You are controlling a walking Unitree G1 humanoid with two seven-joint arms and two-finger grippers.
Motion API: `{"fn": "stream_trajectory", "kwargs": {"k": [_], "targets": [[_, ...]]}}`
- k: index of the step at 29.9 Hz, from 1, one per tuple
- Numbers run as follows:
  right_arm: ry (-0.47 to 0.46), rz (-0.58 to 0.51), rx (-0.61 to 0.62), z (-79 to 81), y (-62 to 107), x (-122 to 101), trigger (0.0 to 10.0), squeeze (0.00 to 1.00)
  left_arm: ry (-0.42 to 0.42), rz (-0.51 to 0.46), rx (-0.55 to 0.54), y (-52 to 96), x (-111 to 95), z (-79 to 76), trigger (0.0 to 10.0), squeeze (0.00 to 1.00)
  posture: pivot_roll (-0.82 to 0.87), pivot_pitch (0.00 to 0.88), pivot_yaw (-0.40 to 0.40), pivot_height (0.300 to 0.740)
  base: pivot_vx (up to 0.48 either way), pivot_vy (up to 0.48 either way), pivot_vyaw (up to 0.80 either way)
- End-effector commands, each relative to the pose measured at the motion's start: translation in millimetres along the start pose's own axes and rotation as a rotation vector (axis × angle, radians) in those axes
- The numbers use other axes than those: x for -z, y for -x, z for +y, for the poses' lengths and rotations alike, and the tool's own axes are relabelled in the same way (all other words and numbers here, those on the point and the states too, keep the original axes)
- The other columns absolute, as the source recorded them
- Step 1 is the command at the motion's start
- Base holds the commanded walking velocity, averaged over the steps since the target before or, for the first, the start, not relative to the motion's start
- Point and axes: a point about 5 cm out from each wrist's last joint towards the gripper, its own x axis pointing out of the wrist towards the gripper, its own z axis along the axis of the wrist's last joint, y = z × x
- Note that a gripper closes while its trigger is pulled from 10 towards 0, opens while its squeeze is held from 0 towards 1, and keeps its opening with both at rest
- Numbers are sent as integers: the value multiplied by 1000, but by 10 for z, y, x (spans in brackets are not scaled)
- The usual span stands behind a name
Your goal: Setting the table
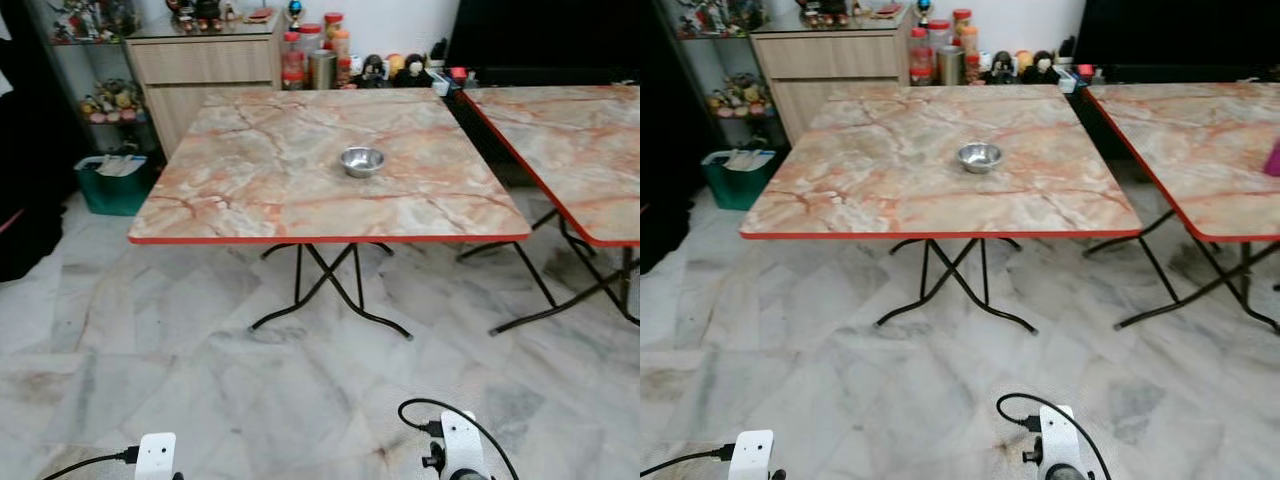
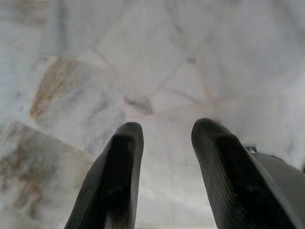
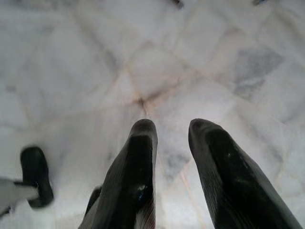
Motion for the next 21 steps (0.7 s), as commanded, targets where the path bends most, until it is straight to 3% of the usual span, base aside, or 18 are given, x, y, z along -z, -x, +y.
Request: {"fn": "stream_trajectory", "kwargs": {"k": [1, 21], "targets": [[-24, -28, -4, 14, -15, -84, 10000, 0, -11, 46, -2, 30, 131, 27, 10000, 0, 23, 0, 23, 740, 0, 0, 0], [-63, -13, -5, -4, -7, -36, 10000, 0, -4, 50, 1, 26, 123, -5, 10000, 0, 24, 0, 18, 740, 0, 0, 0]]}}
